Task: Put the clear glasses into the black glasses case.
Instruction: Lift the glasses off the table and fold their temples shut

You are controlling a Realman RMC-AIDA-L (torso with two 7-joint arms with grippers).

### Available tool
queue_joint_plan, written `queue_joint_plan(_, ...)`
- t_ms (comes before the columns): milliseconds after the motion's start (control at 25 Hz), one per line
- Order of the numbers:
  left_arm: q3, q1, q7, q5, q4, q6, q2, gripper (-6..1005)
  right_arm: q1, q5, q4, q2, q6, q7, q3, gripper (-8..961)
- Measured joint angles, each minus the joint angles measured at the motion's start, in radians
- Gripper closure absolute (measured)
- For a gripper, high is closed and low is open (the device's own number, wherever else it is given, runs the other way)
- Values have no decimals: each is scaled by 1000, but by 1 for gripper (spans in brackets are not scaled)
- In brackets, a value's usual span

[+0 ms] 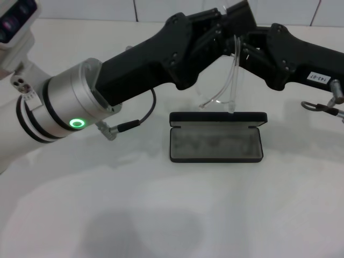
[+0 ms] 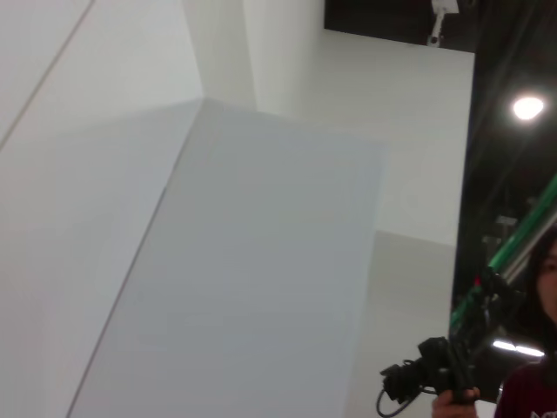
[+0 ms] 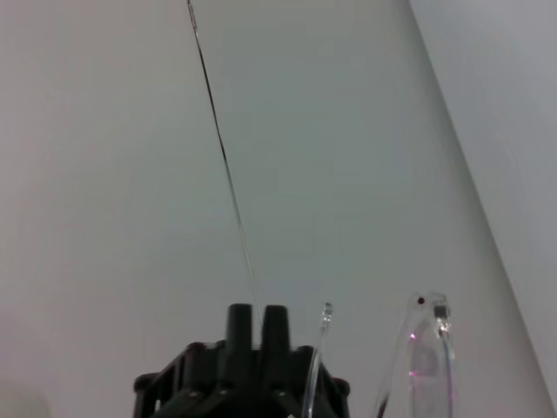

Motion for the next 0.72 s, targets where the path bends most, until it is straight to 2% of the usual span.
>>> queue_joint_plan(360, -39, 10, 0, 6, -24, -9, 4, 927, 15, -8, 0, 1, 8, 1, -18, 833)
queue_joint_plan(720, -39, 2, 0, 11, -36, -26, 4, 926, 36, -11, -2, 1, 25, 2, -52, 832)
